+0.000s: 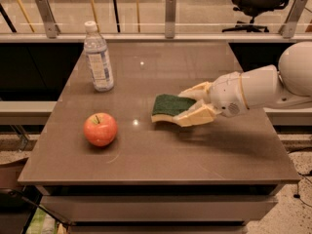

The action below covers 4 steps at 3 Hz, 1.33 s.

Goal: Move sponge near apple

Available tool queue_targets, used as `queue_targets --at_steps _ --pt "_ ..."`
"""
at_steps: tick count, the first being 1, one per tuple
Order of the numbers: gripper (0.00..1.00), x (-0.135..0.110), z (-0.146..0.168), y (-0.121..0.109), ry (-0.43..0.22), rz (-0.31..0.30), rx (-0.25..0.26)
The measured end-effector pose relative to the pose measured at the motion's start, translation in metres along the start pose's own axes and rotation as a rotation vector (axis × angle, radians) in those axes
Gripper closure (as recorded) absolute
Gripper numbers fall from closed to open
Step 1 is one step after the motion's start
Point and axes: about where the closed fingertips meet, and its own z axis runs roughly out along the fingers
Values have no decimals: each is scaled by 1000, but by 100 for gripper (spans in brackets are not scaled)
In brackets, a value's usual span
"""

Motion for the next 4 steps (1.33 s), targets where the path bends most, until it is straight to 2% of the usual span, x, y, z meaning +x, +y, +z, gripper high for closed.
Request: queue_targets --at_steps 2,4 --pt "100 -5 31 24 -44 -7 -27" --pt "100 8 39 50 -56 44 16"
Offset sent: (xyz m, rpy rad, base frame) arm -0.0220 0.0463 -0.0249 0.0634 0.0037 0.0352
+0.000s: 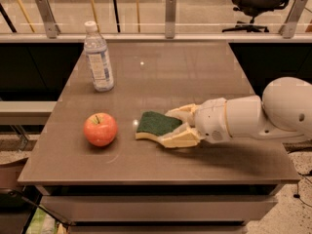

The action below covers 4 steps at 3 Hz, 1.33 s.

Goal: Move sponge near apple

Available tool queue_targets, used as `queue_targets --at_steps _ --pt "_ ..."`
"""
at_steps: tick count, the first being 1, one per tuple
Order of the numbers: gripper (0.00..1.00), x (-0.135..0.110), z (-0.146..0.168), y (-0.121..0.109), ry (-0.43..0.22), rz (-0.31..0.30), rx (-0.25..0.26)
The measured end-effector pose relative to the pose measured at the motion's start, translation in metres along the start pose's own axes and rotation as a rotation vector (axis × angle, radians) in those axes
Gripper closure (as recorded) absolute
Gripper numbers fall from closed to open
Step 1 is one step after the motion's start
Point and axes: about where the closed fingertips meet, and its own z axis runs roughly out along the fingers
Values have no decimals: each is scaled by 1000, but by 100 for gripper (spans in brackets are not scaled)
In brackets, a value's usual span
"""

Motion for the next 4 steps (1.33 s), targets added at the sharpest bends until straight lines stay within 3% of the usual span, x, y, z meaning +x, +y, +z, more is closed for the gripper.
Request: queue_targets --at_steps 1,4 --pt "84 0 1 1 1 0 -2" --pt "13 -3 5 5 3 -8 -10"
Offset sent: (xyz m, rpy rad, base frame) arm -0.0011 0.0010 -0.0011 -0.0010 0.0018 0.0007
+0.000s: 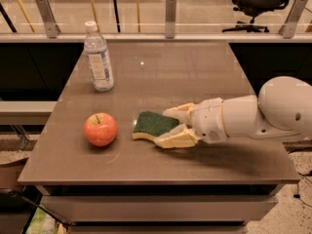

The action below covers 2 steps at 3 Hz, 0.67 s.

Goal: Move sponge near apple

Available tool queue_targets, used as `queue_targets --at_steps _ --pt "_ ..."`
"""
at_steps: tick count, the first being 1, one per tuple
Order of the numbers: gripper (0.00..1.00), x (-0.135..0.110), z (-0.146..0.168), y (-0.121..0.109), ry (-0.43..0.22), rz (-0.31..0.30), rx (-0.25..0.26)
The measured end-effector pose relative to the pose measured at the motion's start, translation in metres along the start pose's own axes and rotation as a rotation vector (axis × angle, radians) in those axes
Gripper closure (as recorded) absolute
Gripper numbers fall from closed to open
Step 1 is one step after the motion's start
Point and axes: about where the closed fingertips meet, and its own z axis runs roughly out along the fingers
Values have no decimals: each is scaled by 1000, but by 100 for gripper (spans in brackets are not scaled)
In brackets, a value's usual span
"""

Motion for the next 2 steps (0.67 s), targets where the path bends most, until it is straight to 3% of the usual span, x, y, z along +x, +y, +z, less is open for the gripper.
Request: queue_targets --at_steps 1,2 --pt "0 -1 1 1 0 -2 -3" --pt "0 -1 1 1 0 -3 -3"
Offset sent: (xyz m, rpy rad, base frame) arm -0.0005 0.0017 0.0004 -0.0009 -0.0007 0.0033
